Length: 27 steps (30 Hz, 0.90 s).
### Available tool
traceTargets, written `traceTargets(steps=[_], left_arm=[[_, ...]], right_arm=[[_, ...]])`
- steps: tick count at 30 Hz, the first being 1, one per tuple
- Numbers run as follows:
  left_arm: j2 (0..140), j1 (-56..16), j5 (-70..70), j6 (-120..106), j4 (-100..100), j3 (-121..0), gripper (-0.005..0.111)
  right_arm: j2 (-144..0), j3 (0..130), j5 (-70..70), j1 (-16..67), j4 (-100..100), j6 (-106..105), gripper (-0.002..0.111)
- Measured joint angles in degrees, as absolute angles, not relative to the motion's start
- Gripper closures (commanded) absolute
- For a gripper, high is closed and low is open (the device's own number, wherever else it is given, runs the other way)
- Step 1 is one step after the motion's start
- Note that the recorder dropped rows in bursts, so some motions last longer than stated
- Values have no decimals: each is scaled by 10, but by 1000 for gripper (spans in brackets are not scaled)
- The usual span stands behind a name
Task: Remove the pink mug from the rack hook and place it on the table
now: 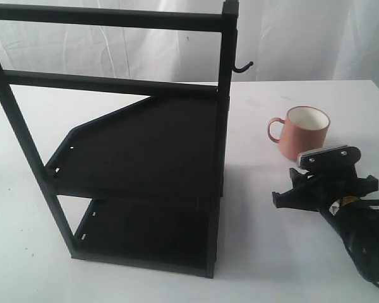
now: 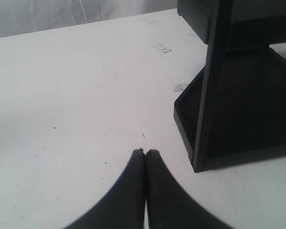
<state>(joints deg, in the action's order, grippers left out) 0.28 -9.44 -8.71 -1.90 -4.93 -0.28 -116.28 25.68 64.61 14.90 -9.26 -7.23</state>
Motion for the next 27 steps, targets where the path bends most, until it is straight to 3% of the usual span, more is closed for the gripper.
traceTargets(steps=[11, 17, 27], left_arm=[[3, -94, -87, -19, -49, -3, 107], [3, -94, -87, -19, -49, -3, 107], [3, -94, -87, -19, -49, -3, 107]], right_arm=[[-1042, 172, 663, 149, -89, 11, 62], [-838, 108, 615, 149, -83, 15, 62], [-409, 247, -10, 149, -83, -4, 62]])
